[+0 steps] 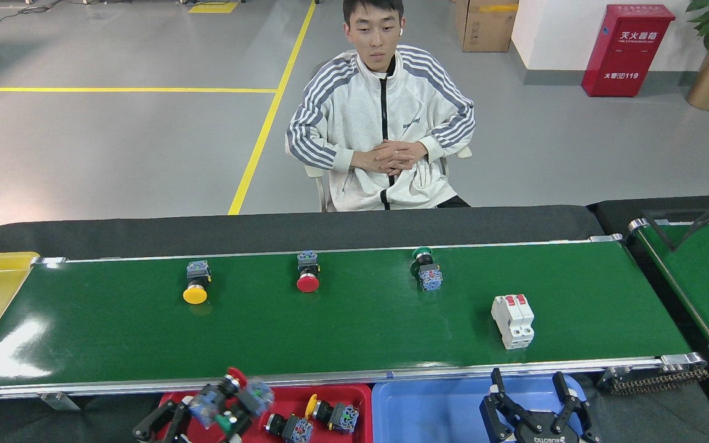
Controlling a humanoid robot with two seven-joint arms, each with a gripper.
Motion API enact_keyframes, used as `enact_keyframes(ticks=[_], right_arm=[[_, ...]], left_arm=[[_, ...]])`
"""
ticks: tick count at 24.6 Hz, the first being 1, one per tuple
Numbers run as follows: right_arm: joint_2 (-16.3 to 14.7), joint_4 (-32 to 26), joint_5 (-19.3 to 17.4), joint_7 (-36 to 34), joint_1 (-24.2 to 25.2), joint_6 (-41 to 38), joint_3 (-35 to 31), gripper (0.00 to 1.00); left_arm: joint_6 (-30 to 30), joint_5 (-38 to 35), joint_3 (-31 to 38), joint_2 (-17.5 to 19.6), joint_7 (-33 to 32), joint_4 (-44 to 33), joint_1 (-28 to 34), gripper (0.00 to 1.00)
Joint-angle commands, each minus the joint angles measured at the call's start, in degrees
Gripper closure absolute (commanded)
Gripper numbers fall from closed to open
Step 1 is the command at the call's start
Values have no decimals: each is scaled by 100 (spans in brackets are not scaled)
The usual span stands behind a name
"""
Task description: Pick switch part from conveyor to tray
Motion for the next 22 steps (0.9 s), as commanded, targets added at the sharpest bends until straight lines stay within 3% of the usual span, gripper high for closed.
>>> enact_keyframes(ticks=[1, 6, 10, 11, 13, 14, 15, 16, 19, 22], right_arm=[[-32, -9, 3, 244, -213, 34, -9, 0], [-59, 298, 12, 1333, -1056, 34, 308, 0], [-50, 685, 12, 1562, -1540, 34, 413, 2], [-59, 764, 12, 1597, -1593, 34, 431, 8], [-94, 870, 12, 1615, -1672, -1, 501, 37], [-112, 922, 12, 1615, -1716, -10, 545, 59], [-138, 975, 12, 1615, -1760, -28, 589, 74], [-191, 1002, 12, 1615, -1813, -37, 651, 81], [-296, 984, 3, 1615, -1830, -142, 765, 92], [-296, 782, 3, 1571, -1672, -283, 800, 93]], left_arm=[[293, -7, 6, -6, -1, -72, -71, 0], [2349, 46, 348, 38, -1, 60, -141, 0], [2675, 99, 1263, 153, -9, 535, -168, 0], [2658, 99, 1430, 223, -9, 623, -203, 0], [2622, 108, 1527, 293, -9, 746, -211, 0], [2587, 108, 1527, 328, -9, 772, -211, 0], [2570, 108, 1518, 337, -9, 798, -220, 0], [2570, 108, 1500, 346, -18, 825, -264, 0], [2535, 90, 1447, 399, -53, 983, -572, 0], [2341, 55, 1430, 592, -379, 1405, -1161, 0]])
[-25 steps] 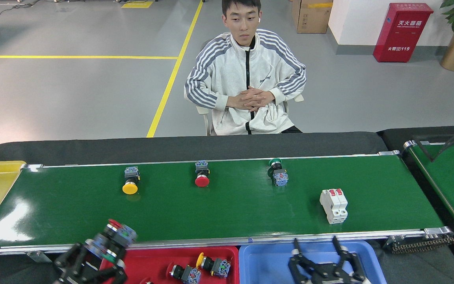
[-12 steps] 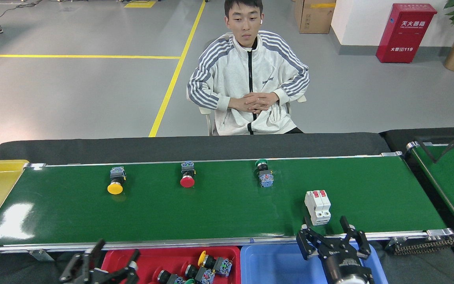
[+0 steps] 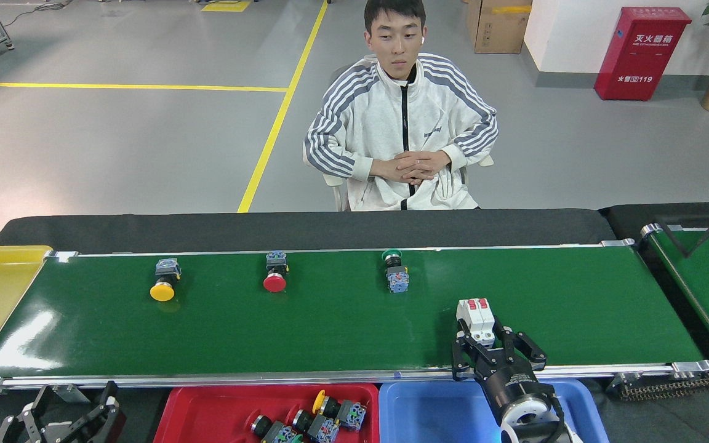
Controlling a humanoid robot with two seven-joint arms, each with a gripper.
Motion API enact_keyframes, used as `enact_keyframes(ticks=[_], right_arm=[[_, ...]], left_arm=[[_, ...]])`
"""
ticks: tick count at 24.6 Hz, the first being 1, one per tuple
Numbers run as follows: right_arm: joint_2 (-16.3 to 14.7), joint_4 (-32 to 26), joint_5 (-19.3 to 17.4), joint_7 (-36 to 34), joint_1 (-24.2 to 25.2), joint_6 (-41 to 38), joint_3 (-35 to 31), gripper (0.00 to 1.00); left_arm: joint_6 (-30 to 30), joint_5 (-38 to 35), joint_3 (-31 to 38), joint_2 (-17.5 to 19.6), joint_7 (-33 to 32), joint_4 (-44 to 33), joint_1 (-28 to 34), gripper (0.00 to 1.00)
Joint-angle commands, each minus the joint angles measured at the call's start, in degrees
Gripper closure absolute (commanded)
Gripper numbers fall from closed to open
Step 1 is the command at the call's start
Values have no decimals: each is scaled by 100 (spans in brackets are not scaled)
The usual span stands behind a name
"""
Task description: Pick switch part from conveyor to tray
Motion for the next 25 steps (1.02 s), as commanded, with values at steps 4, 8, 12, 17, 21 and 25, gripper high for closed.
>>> enact_keyframes(ticks=[4, 8, 12, 17, 21, 25], right_arm=[[-30, -943, -5, -143, 624, -310, 191, 93], [-13, -1173, -5, -749, 1055, -794, 217, 0], [-48, -1173, -40, -811, 1213, -1225, 191, 0], [22, -1173, -84, -811, 1090, -1198, -11, 0], [66, -1137, -93, -802, 1082, -1172, -521, 0], [145, -1032, -93, -829, 1082, -530, -925, 0]], left_arm=[[-196, -54, -408, 225, -348, 1291, -1430, 0], [-117, -54, -567, 392, -348, 2206, -2063, 0], [182, -72, -663, 427, -296, 2734, -2503, 0], [700, -72, -997, 603, -260, 3463, -3030, 0], [1500, -72, -1384, 717, 214, 4579, -3742, 2], [2107, -54, -1964, 805, 829, 5801, -4445, 16]])
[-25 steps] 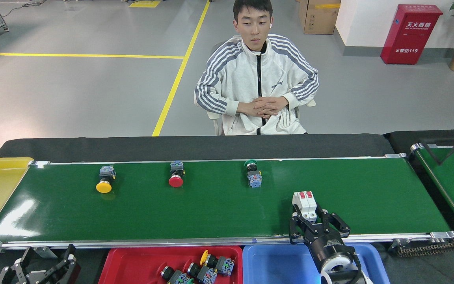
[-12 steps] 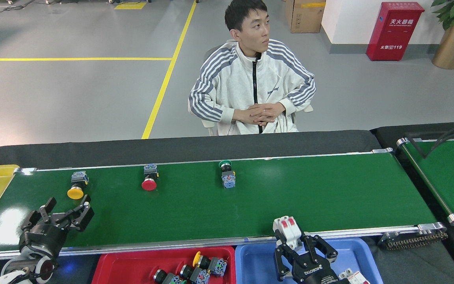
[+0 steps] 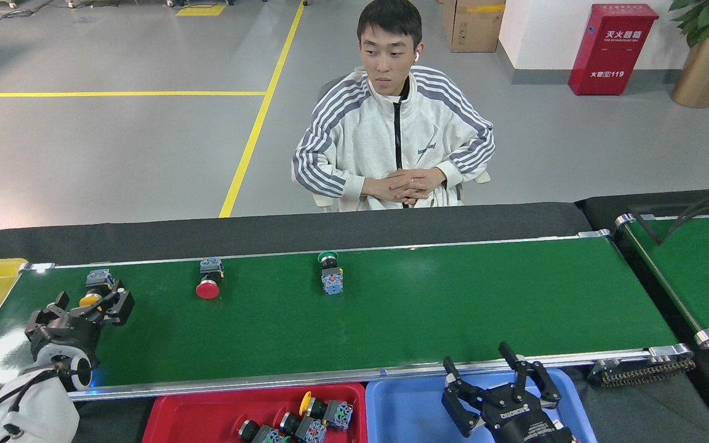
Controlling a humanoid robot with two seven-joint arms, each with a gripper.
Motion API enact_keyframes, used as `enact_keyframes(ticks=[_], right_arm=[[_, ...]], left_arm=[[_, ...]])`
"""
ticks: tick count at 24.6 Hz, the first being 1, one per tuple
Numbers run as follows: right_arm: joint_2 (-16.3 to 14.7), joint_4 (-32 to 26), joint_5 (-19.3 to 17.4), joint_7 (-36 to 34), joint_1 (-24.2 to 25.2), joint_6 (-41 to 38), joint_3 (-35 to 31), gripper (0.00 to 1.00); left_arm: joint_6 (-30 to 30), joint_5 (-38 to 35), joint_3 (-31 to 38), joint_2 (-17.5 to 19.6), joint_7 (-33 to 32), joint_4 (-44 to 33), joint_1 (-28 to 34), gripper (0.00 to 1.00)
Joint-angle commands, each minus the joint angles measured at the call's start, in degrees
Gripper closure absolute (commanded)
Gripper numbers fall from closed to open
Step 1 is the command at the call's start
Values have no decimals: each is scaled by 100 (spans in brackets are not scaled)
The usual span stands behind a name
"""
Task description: Pick switch part from conveyor to tray
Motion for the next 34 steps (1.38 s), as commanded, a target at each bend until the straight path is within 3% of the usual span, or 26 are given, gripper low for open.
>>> enact_keyframes(ticks=[1, 4, 6, 10, 14, 16, 20, 23, 24, 26, 27, 29, 31, 34], right_arm=[[-2, -11, -17, -70, -60, 501, -76, 0], [-117, -2, -17, -79, 10, 712, -234, 0], [-152, 24, -17, -79, 36, 730, -287, 0], [-152, 33, -17, -88, 54, 730, -515, 0], [-161, 33, -17, -97, 212, 721, -823, 0], [-205, 33, -17, -88, 221, 712, -964, 0], [-301, 33, -17, -53, 230, 703, -1236, 0], [-301, 33, -17, -44, 335, 686, -1280, 0], [-310, 24, -17, -53, 344, 668, -1280, 0], [-354, 15, -25, -53, 335, 651, -1280, 0], [-433, 15, -25, -62, 291, 651, -1280, 0], [-591, 15, -34, -88, 256, 642, -1280, 0], [-653, 24, -148, -114, 256, 572, -1280, 0], [-662, 7, -377, -123, 265, 457, -1280, 0]], left_arm=[[264, 4, -77, 78, 389, 261, -212, 24], [194, 31, -86, 69, 416, 314, -203, 53], [114, 39, -86, 61, 425, 323, -195, 65], [-105, 66, -95, 87, 425, 323, -151, 79], [-694, 39, -104, -10, 425, -73, 95, 82], [-1301, 66, -95, -36, 363, -1092, 623, 83], [-2540, 171, -7, -1, -120, -4529, 2627, 82], [-3208, 426, -77, -54, -384, -6489, 4086, 74], [-3348, 417, -104, -98, -498, -7025, 4587, 65], [-3436, 417, -297, -379, -727, -7455, 5255, 29], [-3366, 382, -560, -704, -797, -7420, 5299, 4], [-3348, 338, -693, -950, -797, -7412, 5360, 0], [-3234, 338, -649, -968, -797, -7412, 5351, 0], [-2584, 338, -279, -1038, -797, -7412, 5281, 0]])
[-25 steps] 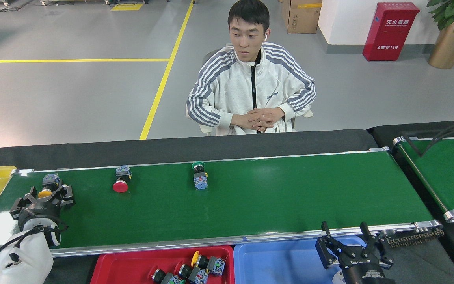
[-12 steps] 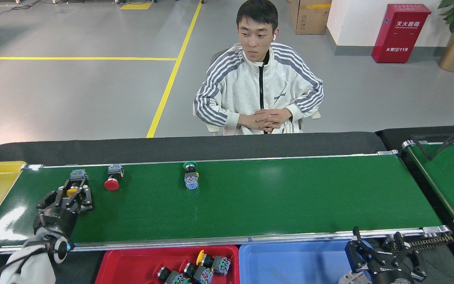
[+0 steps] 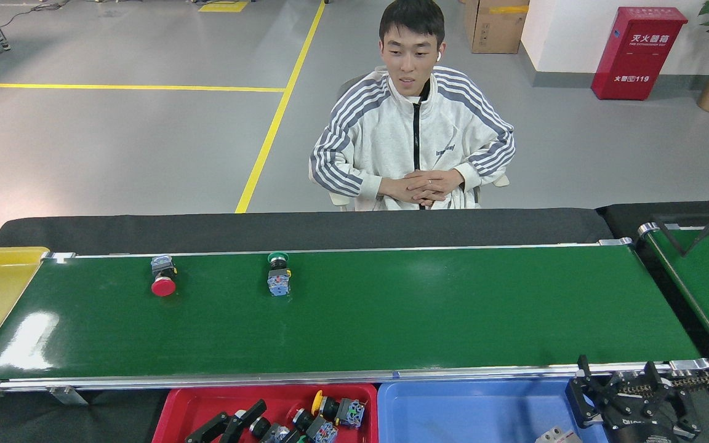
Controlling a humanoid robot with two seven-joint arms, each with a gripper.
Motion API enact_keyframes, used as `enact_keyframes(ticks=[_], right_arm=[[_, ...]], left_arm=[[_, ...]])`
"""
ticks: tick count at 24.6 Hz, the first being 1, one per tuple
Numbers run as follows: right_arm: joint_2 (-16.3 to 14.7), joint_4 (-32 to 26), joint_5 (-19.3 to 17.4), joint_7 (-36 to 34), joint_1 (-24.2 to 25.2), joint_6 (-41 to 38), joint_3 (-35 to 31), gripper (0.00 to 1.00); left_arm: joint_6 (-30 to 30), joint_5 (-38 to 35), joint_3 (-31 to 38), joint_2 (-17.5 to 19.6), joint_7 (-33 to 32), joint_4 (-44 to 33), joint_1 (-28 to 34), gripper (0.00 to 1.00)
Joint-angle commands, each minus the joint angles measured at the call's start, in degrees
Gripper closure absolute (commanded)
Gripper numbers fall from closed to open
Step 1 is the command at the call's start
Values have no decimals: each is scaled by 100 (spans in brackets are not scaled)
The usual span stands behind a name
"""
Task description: Pick switch part from conveyor to tray
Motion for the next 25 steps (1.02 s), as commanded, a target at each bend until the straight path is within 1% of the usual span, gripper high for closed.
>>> enact_keyframes(ticks=[1, 4, 5, 7, 9, 15, 18, 22, 25], right_arm=[[-44, -106, -67, -74, -43, -105, -27, 0], [-88, -80, -93, -74, -60, -114, -27, 0], [-114, -80, -93, -74, -60, -114, -36, 0], [-193, -80, -93, -83, -60, -114, -27, 0], [-176, -10, -93, -74, -34, -105, -27, 0], [-211, 34, -93, -83, -69, -132, -19, 0], [-193, -36, -84, -109, -78, -132, -19, 0], [-149, -106, -93, -118, -52, -88, -27, 0], [-158, -106, -93, -127, -51, -88, -80, 0]], left_arm=[[690, -8, 329, -23, 6, -76, -73, 0], [1700, 9, 918, 30, 6, -14, -205, 0], [1833, 9, 1103, 48, 6, 74, -240, 0], [1868, 18, 1595, 135, 6, 320, -293, 0], [1850, 27, 1797, 223, 6, 478, -372, 0], [1850, 45, 1779, 294, 6, 715, -574, 0], [1833, 27, 1806, 346, 6, 1340, -1145, 0], [1841, 9, 1797, 838, 58, 2578, -2068, 0], [1850, 1, 1779, 1032, 67, 3326, -2675, 0]])
